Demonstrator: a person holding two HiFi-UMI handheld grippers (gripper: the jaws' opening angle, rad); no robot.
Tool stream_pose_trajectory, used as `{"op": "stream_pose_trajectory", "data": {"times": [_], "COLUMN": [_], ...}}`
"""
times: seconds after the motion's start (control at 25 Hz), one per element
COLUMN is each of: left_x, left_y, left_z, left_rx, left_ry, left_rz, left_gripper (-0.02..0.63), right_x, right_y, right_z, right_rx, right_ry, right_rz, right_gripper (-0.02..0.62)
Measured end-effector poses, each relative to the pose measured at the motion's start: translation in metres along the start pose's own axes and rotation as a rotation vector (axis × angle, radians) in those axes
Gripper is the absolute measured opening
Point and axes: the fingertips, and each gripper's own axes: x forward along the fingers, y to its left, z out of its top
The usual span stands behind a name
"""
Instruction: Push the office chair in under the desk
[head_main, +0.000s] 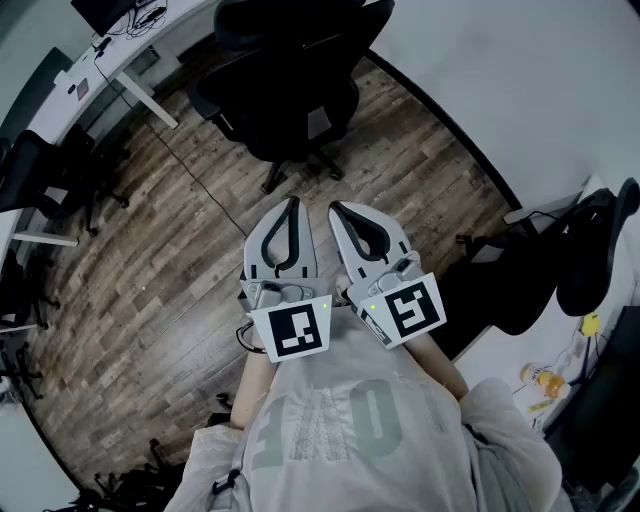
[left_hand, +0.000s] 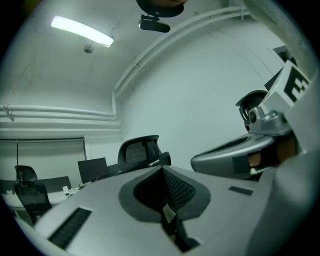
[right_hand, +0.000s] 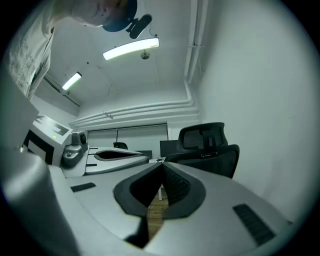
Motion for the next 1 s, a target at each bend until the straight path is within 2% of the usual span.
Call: {"op": "stream_pose_trajectory", "data": {"times": [0.36, 0.48, 0.76, 1.0], "left_x": [0.013, 0.019, 0.042, 0.062], "left_y": [-0.003, -0.006, -0.014, -0.014], "left_z": [-0.004, -0.006, -0.003, -0.004], "left_rx": [0.007, 0.0, -0.002, -0.003], "left_ry": [0.009, 0.014, 0.007, -0.006], "left_rz": [-0.006, -0.012, -0.02, 0.027], "left_gripper": [0.017, 0.017, 0.017, 0.017], "right_x": [0.002, 0.002, -0.001, 0.0], "right_y": [-0.012, -0.018, -0.059, -0.094], "right_z": [-0.005, -0.007, -0.003, -0.005], "right_rx": [0.018, 0.053, 0.1, 0.101], "right_ry": [0.005, 0.008, -0.029, -0.043], "right_rz": [-0.007, -0.001, -0.059, -0.079], "right_gripper": [0.021, 0.02, 0.02, 0.02]}}
